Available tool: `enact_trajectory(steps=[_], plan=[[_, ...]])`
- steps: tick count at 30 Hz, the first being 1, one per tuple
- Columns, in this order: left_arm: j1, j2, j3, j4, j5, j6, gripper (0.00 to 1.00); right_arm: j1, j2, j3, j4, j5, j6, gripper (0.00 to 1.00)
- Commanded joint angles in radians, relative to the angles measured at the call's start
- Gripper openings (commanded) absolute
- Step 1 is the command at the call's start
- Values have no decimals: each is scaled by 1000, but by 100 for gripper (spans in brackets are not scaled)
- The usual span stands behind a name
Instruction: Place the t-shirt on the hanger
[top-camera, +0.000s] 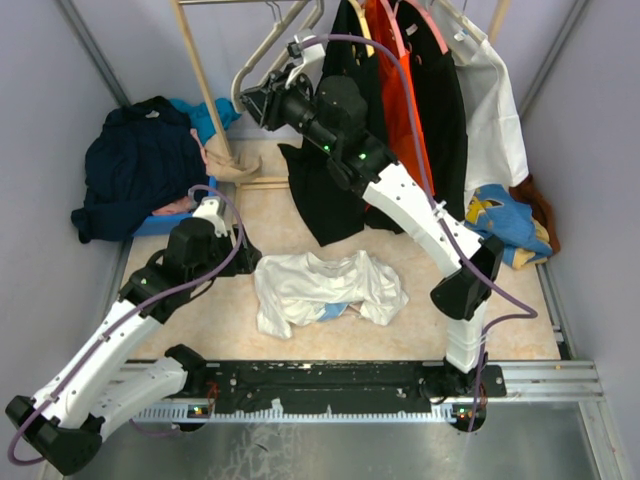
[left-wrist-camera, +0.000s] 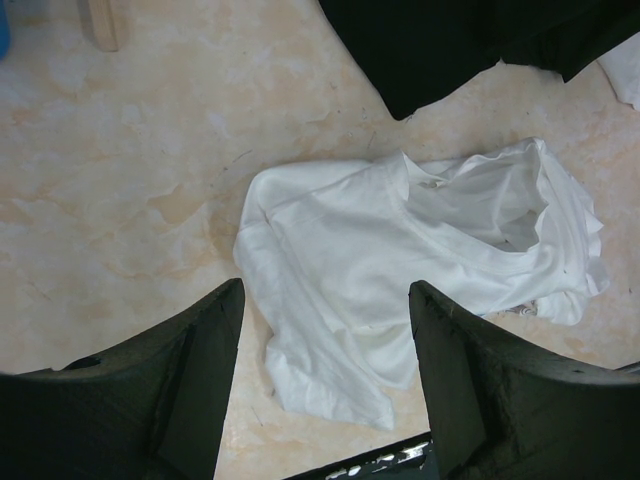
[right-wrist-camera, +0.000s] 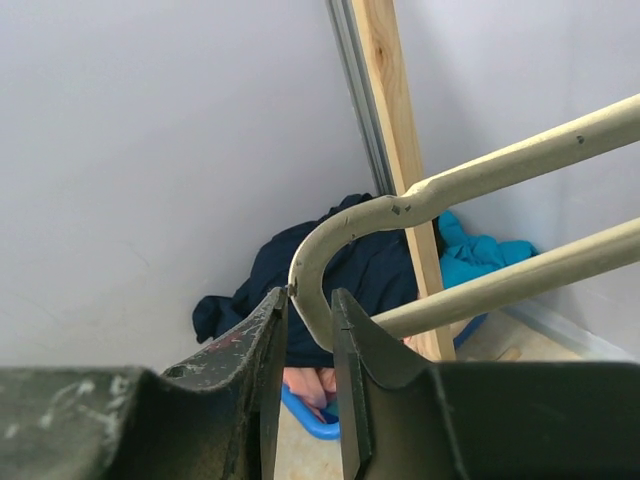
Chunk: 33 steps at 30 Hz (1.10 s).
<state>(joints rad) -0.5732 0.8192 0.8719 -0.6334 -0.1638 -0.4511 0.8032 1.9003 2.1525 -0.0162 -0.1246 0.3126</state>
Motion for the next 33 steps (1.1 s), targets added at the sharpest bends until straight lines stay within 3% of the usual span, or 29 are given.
enact_trajectory(steps=[1,6,7,9,12,25,33], plan=[[2,4,11,10,7,9,73,9,-73,-8,29,29,-28,23],[3,10,16,10,10,12,73,8,-105,-44,36,54,-47,22],[3,11,15,11,12,12,73,7,-106,-46,36,51,-48,25],[3,16,17,12,14,12,73,5,-96,-27,27,42,-49,43],[3,19,20,12,14,12,73,4,-76,1,16,32,-43,46],[3,9,16,6,5,14,73,4,3,93,-7,6,-19,43],[3,1,15,-1,-1,16,73,4,64,175,-28,-12,0,35]])
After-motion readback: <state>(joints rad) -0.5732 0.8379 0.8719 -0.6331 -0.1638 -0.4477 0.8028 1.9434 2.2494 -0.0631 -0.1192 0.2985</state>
